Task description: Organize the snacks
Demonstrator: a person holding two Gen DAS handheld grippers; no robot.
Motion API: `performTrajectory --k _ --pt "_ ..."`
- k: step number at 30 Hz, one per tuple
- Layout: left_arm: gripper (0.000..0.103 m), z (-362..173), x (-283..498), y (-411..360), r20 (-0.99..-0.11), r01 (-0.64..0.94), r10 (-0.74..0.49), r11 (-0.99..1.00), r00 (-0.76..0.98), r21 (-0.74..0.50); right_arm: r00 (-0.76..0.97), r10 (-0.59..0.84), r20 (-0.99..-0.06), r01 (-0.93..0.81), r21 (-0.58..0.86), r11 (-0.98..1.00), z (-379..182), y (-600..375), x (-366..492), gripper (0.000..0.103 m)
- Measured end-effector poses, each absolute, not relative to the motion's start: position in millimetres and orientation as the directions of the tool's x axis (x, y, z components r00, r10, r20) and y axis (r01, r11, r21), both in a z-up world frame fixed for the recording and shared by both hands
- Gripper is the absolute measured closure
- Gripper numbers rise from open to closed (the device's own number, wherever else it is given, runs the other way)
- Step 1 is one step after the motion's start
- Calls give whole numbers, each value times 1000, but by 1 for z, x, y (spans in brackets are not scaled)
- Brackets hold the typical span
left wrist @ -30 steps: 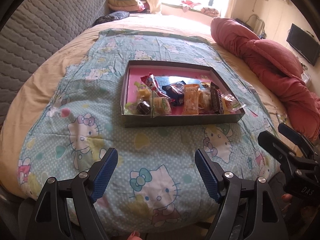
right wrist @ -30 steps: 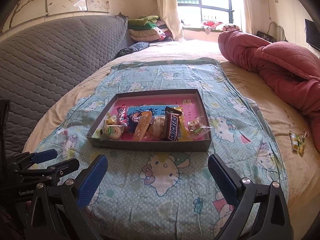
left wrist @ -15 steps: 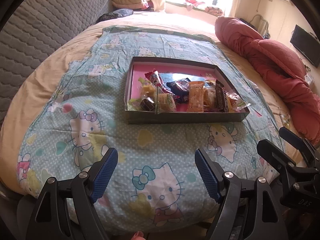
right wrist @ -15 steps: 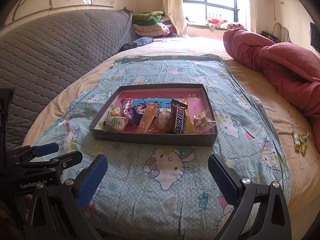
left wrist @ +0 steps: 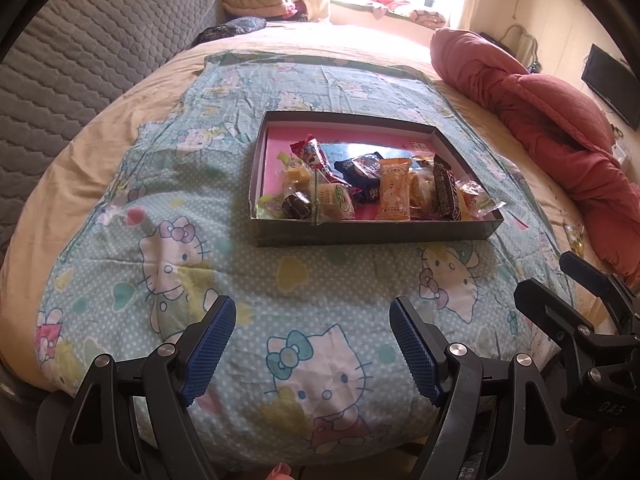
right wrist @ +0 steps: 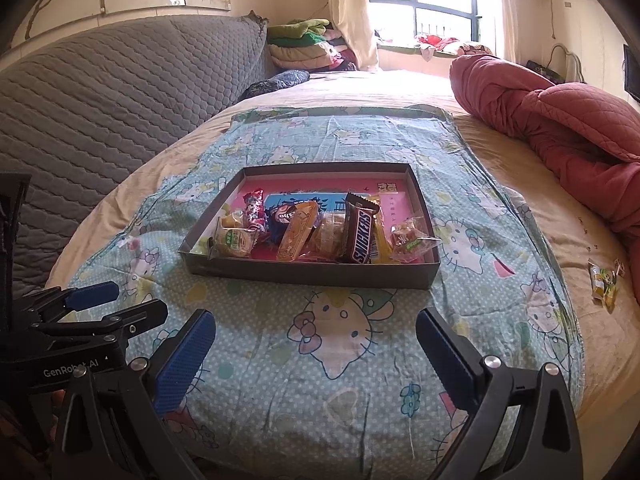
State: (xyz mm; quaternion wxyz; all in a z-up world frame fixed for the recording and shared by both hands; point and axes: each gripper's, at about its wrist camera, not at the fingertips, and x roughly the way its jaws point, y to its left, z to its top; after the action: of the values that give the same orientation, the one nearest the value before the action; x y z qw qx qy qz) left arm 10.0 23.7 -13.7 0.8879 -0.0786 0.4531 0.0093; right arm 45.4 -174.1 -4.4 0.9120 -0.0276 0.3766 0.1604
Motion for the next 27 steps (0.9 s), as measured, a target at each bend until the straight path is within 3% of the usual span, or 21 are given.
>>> performTrajectory --k 27 --pt "23 -17 11 22 -815 -83 -47 990 578 -116 657 277 -702 -308 86 948 -7 -177 47 2"
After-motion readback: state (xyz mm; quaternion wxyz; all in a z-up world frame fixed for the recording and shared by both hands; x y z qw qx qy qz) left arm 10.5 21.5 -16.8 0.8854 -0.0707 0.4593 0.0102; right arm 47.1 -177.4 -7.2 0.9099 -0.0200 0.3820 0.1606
